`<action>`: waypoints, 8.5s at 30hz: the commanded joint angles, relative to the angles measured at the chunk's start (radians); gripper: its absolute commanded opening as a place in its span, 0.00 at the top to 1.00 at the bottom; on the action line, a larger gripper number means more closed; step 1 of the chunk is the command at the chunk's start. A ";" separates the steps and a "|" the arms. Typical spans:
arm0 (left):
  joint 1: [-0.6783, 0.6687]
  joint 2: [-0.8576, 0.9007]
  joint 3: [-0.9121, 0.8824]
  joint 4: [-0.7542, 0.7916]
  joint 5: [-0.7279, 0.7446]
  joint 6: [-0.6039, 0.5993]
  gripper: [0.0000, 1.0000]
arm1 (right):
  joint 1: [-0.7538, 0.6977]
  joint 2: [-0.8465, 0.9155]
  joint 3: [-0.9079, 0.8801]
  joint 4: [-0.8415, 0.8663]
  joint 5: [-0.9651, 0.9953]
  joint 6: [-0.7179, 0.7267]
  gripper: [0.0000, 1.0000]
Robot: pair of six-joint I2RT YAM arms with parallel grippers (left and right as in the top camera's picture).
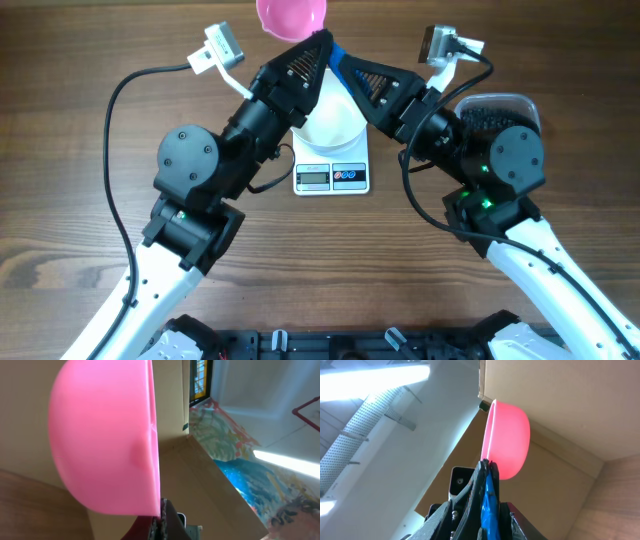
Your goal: Scoop item into bowl and weigh 150g on scale
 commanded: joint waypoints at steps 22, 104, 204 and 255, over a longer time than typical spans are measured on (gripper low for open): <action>-0.002 0.016 0.009 -0.162 0.028 0.284 0.00 | -0.008 0.000 0.008 -0.147 -0.020 -0.266 0.96; 0.054 0.318 0.263 -1.479 0.145 0.864 0.96 | -0.821 0.825 1.257 -1.978 -0.150 -1.620 0.00; -0.247 0.882 0.135 -0.982 -0.114 1.388 0.00 | -0.821 0.825 1.257 -1.978 -0.151 -1.621 0.00; -0.322 0.559 0.136 -1.001 -0.092 1.226 0.00 | -0.821 0.825 1.257 -1.978 -0.150 -1.621 0.00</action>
